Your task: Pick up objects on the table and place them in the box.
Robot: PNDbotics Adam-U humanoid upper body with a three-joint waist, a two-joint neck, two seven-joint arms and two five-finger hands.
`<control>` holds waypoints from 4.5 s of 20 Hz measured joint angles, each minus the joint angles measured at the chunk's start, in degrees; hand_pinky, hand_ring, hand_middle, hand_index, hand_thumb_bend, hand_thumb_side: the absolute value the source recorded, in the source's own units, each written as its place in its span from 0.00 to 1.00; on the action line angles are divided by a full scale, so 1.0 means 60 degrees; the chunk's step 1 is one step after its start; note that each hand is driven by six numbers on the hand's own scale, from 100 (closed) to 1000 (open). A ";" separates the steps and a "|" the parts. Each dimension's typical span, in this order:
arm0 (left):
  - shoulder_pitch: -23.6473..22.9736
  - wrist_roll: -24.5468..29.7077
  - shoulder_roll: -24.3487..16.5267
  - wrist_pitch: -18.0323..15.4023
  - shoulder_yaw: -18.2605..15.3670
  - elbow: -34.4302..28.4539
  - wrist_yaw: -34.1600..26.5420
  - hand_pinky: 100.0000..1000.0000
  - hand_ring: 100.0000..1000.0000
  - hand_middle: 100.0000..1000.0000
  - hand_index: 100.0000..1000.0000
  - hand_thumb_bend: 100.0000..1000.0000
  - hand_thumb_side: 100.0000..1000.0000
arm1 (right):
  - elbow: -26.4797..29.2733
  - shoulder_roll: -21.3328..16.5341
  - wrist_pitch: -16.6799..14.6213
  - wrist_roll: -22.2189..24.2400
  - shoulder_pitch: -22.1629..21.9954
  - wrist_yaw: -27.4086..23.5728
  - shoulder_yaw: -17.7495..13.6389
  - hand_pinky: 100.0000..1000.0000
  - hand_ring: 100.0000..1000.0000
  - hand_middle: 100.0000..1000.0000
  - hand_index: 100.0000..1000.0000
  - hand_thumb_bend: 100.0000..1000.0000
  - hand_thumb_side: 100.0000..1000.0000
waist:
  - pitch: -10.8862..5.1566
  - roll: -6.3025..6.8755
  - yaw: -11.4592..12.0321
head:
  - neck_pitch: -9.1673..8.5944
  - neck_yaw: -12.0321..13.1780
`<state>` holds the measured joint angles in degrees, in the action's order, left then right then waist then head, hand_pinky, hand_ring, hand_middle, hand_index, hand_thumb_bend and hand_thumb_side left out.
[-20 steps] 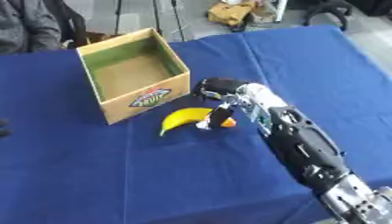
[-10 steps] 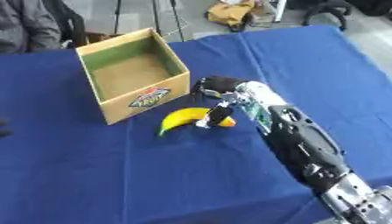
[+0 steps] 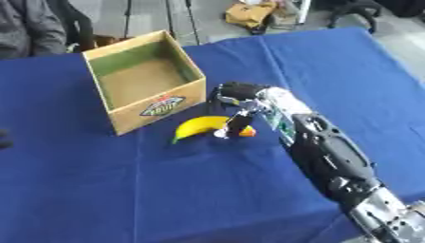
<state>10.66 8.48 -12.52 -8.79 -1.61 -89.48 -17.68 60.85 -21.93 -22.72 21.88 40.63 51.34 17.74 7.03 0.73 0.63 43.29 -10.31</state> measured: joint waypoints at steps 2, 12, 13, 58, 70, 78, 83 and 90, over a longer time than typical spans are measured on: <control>0.0000 0.0000 0.0000 0.0000 0.0000 0.0000 0.0000 0.70 0.70 0.71 0.55 0.18 1.00 | 0.0000 0.0000 0.0010 -0.0003 -0.0008 0.0007 0.0021 0.59 0.50 0.53 0.69 0.26 0.37 | 0.0000 0.0002 0.0000 | 0.0000 -0.0003; 0.0000 0.0000 0.0001 0.0000 0.0000 0.0000 -0.0001 0.70 0.70 0.71 0.55 0.18 1.00 | 0.0013 -0.0001 0.0073 -0.0065 -0.0046 0.0058 0.0046 0.52 0.43 0.46 0.61 0.18 0.30 | -0.0001 0.0008 0.0009 | 0.0002 -0.0020; 0.0000 0.0000 0.0001 0.0000 0.0000 0.0000 -0.0001 0.70 0.70 0.71 0.55 0.18 1.00 | 0.0018 -0.0001 0.0078 -0.0079 -0.0046 0.0067 0.0046 0.51 0.43 0.45 0.59 0.16 0.29 | -0.0005 0.0008 0.0009 | 0.0002 -0.0027; 0.0000 0.0005 0.0004 0.0005 0.0001 0.0000 -0.0026 0.70 0.71 0.70 0.55 0.18 1.00 | -0.0004 -0.0062 0.0121 0.0071 -0.0063 0.0199 0.0106 0.49 0.41 0.41 0.56 0.15 0.27 | -0.0030 0.0038 0.0019 | 0.0075 -0.0080; 0.0000 0.0014 0.0005 0.0014 0.0001 0.0000 -0.0029 0.70 0.71 0.70 0.55 0.18 1.00 | -0.0004 -0.0062 0.0205 -0.0151 -0.0085 0.0209 0.0106 0.42 0.34 0.34 0.48 0.12 0.25 | -0.0030 0.0036 0.0024 | 0.0075 -0.0083; 0.0000 0.0015 0.0005 0.0015 0.0001 0.0000 -0.0033 0.70 0.71 0.70 0.55 0.18 1.00 | 0.0220 -0.0148 0.0273 -0.0282 0.0000 0.0131 0.0103 0.42 0.34 0.34 0.48 0.13 0.24 | -0.0031 0.0017 0.0016 | 0.0075 -0.0084; -0.0002 0.0014 0.0005 0.0015 0.0001 0.0000 -0.0033 0.70 0.71 0.70 0.55 0.18 1.00 | 0.0613 -0.0382 0.0318 -0.0274 0.0142 -0.0021 0.0104 0.41 0.34 0.33 0.48 0.14 0.23 | -0.0044 -0.0018 -0.0001 | 0.0076 -0.0082; -0.0005 0.0013 0.0005 0.0016 0.0001 0.0000 -0.0033 0.70 0.70 0.70 0.55 0.18 1.00 | 0.1331 -0.0953 0.0464 -0.0227 0.0567 -0.0218 0.0103 0.42 0.35 0.34 0.48 0.16 0.22 | -0.0074 -0.0081 0.0023 | 0.0075 -0.0041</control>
<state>10.63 8.56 -12.49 -8.69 -1.60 -89.49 -17.88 68.84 -27.65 -19.94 20.52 44.03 50.04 18.36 6.58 0.25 0.77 43.74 -10.56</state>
